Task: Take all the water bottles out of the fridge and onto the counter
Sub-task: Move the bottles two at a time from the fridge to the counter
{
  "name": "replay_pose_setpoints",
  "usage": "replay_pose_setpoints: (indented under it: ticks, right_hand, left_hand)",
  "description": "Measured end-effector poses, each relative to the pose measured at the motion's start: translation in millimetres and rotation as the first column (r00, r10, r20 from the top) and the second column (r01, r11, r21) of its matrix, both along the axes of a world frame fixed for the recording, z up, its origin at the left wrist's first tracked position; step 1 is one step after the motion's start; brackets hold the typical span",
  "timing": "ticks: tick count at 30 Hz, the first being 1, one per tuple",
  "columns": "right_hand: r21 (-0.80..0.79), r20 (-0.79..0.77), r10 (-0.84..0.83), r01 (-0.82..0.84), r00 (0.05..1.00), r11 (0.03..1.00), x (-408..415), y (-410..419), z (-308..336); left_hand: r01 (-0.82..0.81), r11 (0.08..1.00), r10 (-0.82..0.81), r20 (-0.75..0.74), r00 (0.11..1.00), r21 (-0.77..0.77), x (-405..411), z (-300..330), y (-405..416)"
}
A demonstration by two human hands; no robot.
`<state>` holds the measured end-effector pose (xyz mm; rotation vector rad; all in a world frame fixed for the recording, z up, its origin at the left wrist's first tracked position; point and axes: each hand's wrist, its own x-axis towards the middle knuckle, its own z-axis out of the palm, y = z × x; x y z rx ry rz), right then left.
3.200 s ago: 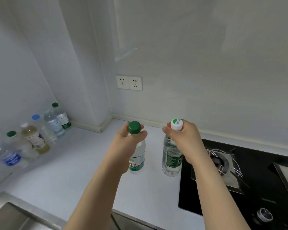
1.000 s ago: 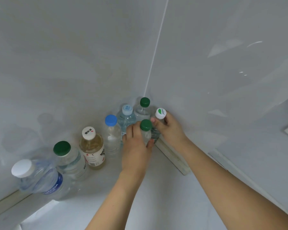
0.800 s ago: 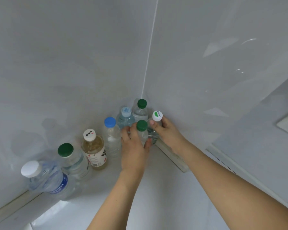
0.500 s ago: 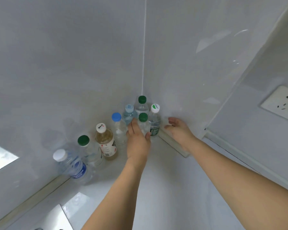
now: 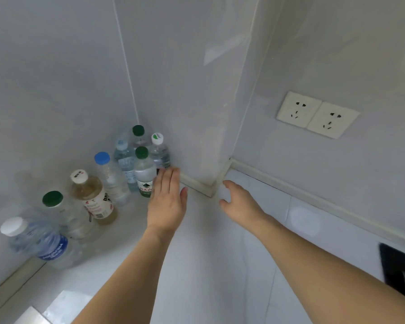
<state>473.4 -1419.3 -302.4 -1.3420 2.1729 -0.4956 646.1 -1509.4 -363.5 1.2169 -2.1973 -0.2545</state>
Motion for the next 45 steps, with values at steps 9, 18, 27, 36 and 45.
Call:
replay_pose_setpoints:
  ticks: [9, 18, 27, 36, 45]
  right_hand:
    - [-0.017, -0.187, -0.147, 0.147, 0.971, 0.989, -50, 105, 33]
    - [-0.153, -0.176, -0.323, 0.298, 0.93, 0.942, -88, 245, 92]
    - [-0.293, -0.154, -0.489, 0.433, 0.858, 0.852, -107, 390, 141]
    - [-0.359, -0.179, -0.708, 0.625, 0.683, 0.694, -117, 575, 184]
    - [-0.383, -0.187, -0.877, 0.79, 0.442, 0.479, -112, 752, 199]
  left_hand:
    - [0.27, 0.962, -0.261, 0.135, 0.956, -0.048, -71, 49, 75]
    - [0.43, 0.903, -0.42, 0.165, 0.892, -0.025, -125, 122, 194]
    - [0.617, 0.776, -0.576, 0.253, 0.777, -0.129, -172, 187, 313]
    - [0.783, 0.583, -0.74, 0.254, 0.622, -0.218, -234, 234, 470]
    - [0.911, 0.302, -0.875, 0.298, 0.382, -0.282, -292, 250, 639]
